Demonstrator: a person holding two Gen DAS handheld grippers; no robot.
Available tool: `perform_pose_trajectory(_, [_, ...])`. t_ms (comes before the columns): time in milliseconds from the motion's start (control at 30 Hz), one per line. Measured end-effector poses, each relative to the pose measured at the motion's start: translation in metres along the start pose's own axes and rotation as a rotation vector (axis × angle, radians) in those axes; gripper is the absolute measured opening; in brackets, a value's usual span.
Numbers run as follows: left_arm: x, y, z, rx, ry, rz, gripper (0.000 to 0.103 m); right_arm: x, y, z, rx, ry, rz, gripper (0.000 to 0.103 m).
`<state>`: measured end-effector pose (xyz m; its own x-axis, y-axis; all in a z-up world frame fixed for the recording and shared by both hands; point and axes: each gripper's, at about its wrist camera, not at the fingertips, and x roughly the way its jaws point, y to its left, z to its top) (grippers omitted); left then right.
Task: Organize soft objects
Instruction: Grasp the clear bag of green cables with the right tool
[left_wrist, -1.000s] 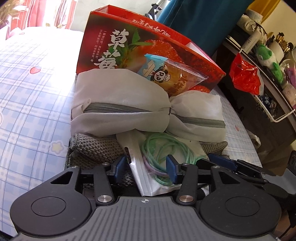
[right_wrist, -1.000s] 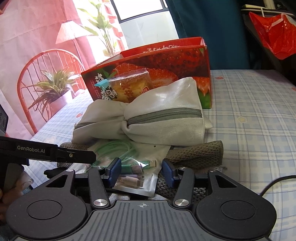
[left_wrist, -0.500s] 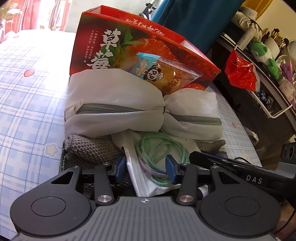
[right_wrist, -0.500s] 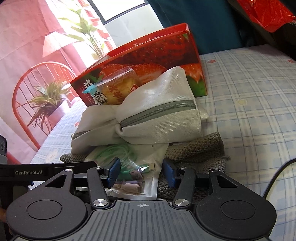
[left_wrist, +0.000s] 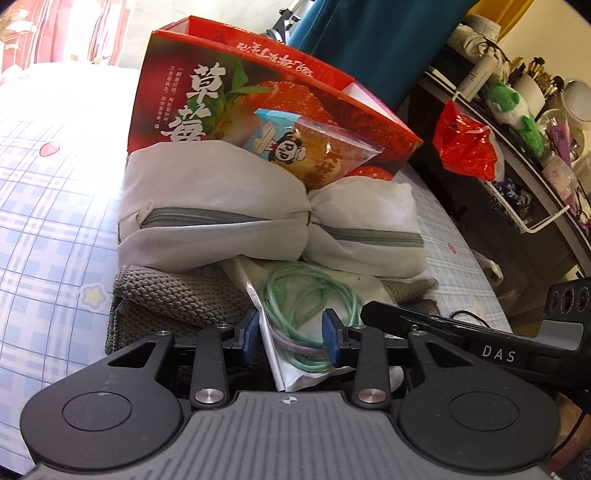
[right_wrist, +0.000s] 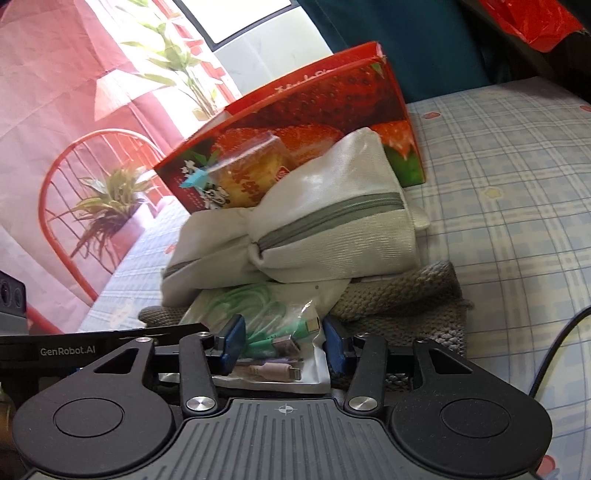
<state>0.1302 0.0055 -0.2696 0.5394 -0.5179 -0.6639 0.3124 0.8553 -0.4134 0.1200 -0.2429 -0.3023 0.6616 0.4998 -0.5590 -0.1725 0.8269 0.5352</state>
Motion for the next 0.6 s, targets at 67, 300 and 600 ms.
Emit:
perform_pose_trajectory(67, [-0.002,0.001,0.0,-0.006,-0.002,-0.008,0.038,-0.004,0.001,0.0,-0.002,-0.01,0.012,0.04])
perform_pose_trajectory(300, [-0.008,0.004,-0.002,-0.026,-0.004,-0.02,0.036,-0.011,0.009,-0.001,-0.032,-0.016,0.016,0.037])
perform_pose_trajectory(600, [-0.016,0.0,-0.003,0.008,-0.02,-0.022,0.036,-0.021,0.017,0.001,-0.09,-0.046,0.015,0.037])
